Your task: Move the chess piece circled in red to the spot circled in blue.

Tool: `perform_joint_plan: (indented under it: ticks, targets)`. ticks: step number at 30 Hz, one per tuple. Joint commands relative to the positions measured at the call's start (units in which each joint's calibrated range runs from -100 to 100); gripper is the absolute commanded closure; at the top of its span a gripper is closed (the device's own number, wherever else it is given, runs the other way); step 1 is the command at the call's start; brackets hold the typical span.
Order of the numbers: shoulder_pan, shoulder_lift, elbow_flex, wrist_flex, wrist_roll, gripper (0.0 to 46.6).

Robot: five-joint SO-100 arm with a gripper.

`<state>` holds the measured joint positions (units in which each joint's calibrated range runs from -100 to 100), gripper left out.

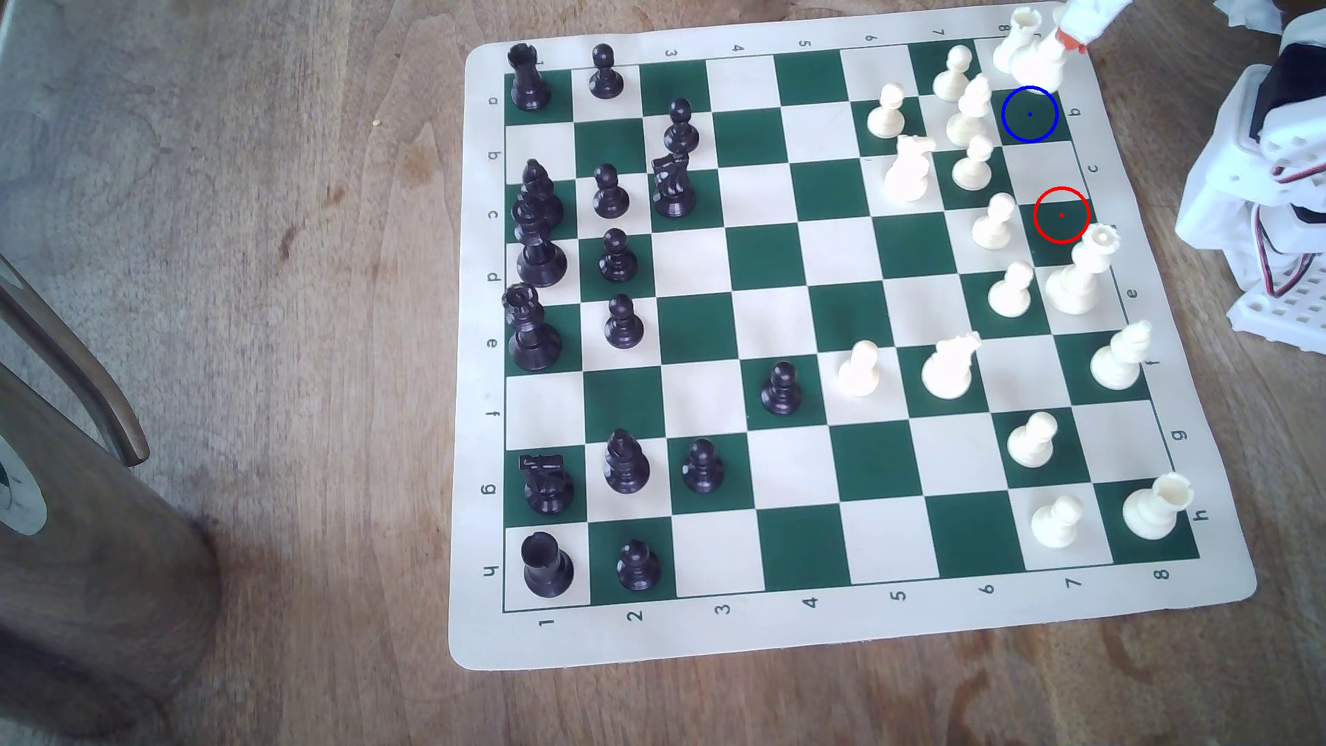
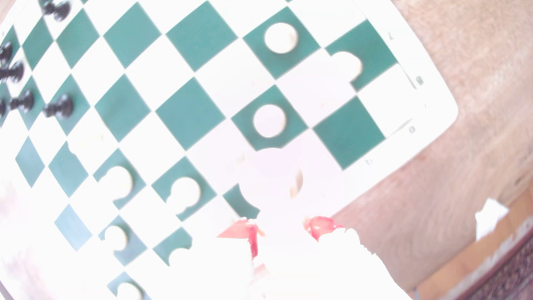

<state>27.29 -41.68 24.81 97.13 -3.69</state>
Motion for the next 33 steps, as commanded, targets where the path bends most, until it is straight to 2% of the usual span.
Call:
perform_joint_plan:
  ticks: [1,8,11,23,33]
  targets:
    - [6.9,3.9,-1.5,-3.7,2.7,46.4]
    - [15.5,13.2,4.2,-14.0,6.7,46.4]
    - [17.4,14.3,8.4,-16.6,7.8,46.4]
    - [15.5,13.7,22.5,-25.1,7.6,46.4]
    - [15.0,14.1,24.1,-27.1,7.6,46.4]
